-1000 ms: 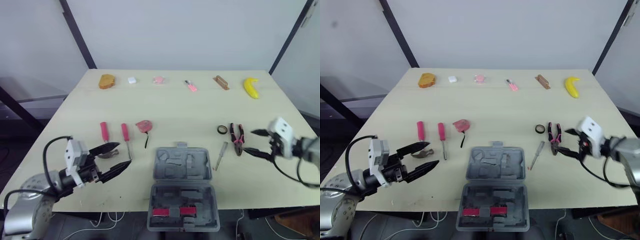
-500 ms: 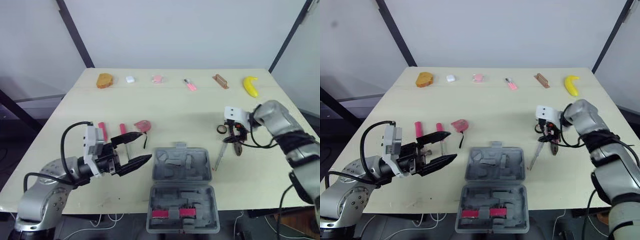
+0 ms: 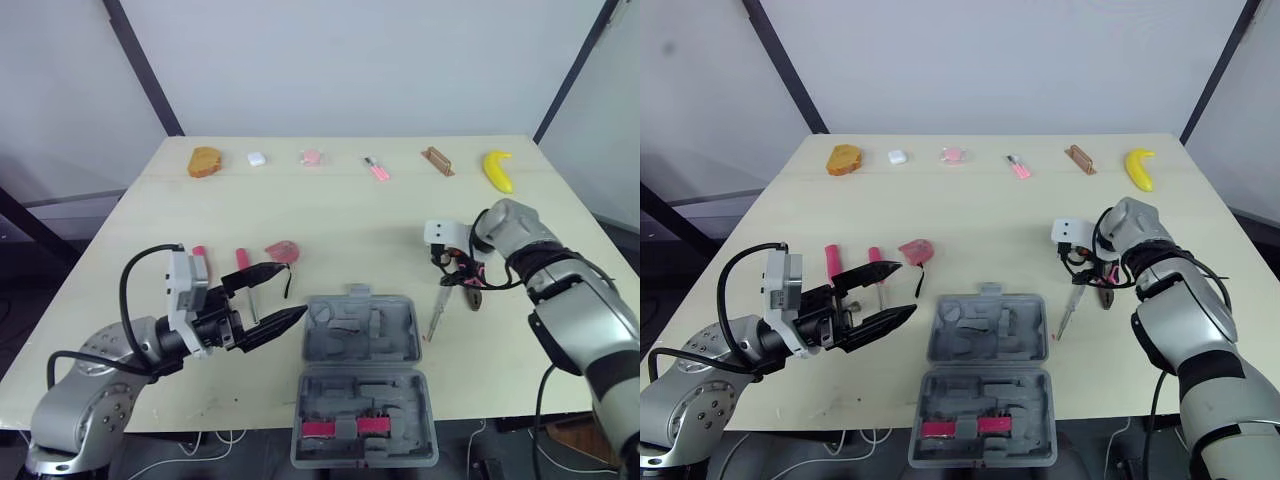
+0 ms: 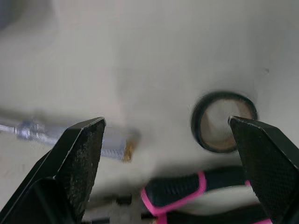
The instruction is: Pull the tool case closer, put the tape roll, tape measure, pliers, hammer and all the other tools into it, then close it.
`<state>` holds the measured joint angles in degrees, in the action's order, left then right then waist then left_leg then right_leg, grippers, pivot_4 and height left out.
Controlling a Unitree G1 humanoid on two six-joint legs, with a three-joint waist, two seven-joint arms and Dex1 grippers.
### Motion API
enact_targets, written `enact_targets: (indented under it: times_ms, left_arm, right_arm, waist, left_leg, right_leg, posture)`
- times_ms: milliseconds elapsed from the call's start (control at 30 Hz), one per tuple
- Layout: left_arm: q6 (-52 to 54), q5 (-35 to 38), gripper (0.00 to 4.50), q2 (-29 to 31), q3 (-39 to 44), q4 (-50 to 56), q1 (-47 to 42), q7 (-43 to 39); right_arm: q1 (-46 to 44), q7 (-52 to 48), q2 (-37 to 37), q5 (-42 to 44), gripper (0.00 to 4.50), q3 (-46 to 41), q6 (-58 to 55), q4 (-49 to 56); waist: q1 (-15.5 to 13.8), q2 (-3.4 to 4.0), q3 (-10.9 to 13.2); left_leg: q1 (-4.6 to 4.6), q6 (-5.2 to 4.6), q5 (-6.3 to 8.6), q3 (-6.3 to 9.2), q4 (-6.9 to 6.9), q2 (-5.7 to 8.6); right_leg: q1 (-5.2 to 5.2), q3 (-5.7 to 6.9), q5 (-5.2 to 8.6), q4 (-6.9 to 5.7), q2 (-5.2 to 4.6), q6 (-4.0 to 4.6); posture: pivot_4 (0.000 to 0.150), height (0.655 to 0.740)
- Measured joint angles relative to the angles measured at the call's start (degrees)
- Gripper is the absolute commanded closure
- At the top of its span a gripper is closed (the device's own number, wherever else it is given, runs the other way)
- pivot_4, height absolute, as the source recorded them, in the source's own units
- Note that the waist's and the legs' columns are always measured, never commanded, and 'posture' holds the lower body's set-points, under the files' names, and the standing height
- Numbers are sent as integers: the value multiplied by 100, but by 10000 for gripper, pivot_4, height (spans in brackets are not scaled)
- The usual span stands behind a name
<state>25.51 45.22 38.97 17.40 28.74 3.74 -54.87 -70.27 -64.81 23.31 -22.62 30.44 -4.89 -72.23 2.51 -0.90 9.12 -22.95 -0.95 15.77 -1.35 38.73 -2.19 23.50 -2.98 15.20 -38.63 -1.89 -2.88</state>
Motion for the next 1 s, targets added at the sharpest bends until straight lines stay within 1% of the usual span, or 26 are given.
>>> enact_targets:
  times_ms: [200,233,300,333,367,400,433,467,500,533,567,700,833,967,1000]
  left_arm:
    - [-62,0,0,-3,13,9,113,47]
    - [-67,0,0,-5,13,12,117,51]
    - [-88,0,0,-7,15,19,140,79]
    - [-94,0,0,-7,15,23,158,99]
    - [-97,0,0,-7,17,29,168,112]
    - [-99,0,0,-8,20,35,177,121]
    - [-101,0,0,-7,24,40,184,126]
    - [-107,0,0,-8,38,72,215,142]
    - [-107,0,0,-8,39,76,216,143]
    - [-111,0,0,-7,44,102,221,147]
    - [-111,0,0,-7,44,105,221,147]
    - [-112,0,0,-6,46,106,259,143]
    - [-151,-7,0,9,55,106,291,95]
    - [-294,-106,0,46,66,97,331,-33]
    - [-392,-170,0,95,65,62,363,-147]
  right_arm:
    - [-89,388,-207,-68,514,-172,-152,-327]
    - [-89,414,-210,-81,2874,-176,-170,-345]
    - [-89,472,-236,-93,8725,-231,-264,-418]
    - [-88,509,-253,-101,14015,-243,-323,-462]
    - [-88,537,-267,-119,17905,-250,-372,-490]
    - [-88,553,-274,-136,22902,-257,-385,-505]
    - [-88,566,-280,-146,26358,-269,-394,-511]
    - [-88,627,-292,-167,34267,-338,-458,-528]
    - [-88,633,-293,-166,36378,-344,-468,-528]
    - [-88,657,-299,-175,43310,-361,-482,-528]
    - [-88,661,-300,-176,44768,-367,-482,-528]
    - [-89,718,-297,-259,44768,-386,-386,-527]
    - [-89,482,-151,-512,44768,-205,79,-505]
    - [-90,-23,68,-657,44768,-91,516,-307]
    - [-90,-345,153,-656,44768,-89,664,-96]
  waist:
    - [-11,3,2]
    - [-9,4,2]
    - [-4,4,2]
    - [-3,5,3]
    - [-2,6,3]
    - [-2,6,4]
    - [-1,6,4]
    - [3,7,4]
    - [3,7,4]
    - [2,7,4]
    - [2,7,4]
    - [3,7,4]
    - [0,8,5]
    - [-1,12,7]
    - [3,16,10]
  left_leg:
    - [-1,-2,1,1,-1,1]
    - [-1,-2,1,1,-1,1]
    - [0,-1,1,1,-2,1]
    - [0,-2,1,1,-3,0]
    - [0,-2,1,1,-4,1]
    - [0,-2,2,1,-5,1]
    - [0,-2,2,1,-5,1]
    - [1,-3,2,1,-7,2]
    - [1,-3,2,1,-7,2]
    - [1,-3,2,1,-8,2]
    - [1,-3,2,1,-8,2]
    - [1,-3,2,0,-9,3]
    - [1,-3,2,1,-10,4]
    - [1,-3,2,0,-11,4]
    - [2,-4,2,0,-11,5]
  right_leg:
    - [0,1,0,0,-3,0]
    - [0,1,0,0,-3,0]
    - [0,0,0,0,-3,0]
    - [0,0,0,0,-3,0]
    - [0,0,0,0,-3,0]
    - [1,0,0,0,-3,0]
    - [1,0,0,0,-3,0]
    - [1,0,0,0,-2,0]
    - [1,0,0,0,-2,0]
    - [1,0,0,0,-2,0]
    - [1,0,0,0,-2,0]
    - [1,0,0,1,-2,0]
    - [1,0,0,3,-2,0]
    - [1,0,0,4,-2,0]
    - [1,0,0,4,-1,0]
  posture:
    - [1500,7400]
    - [1500,7400]
    - [1500,7400]
    - [1500,7400]
    - [1500,7400]
    - [1500,7400]
    - [1500,7400]
    - [1500,7400]
    - [1500,7400]
    - [1500,7400]
    - [1500,7400]
    - [1500,7400]
    - [1500,7400]
    - [1500,7400]
    - [1500,7400]
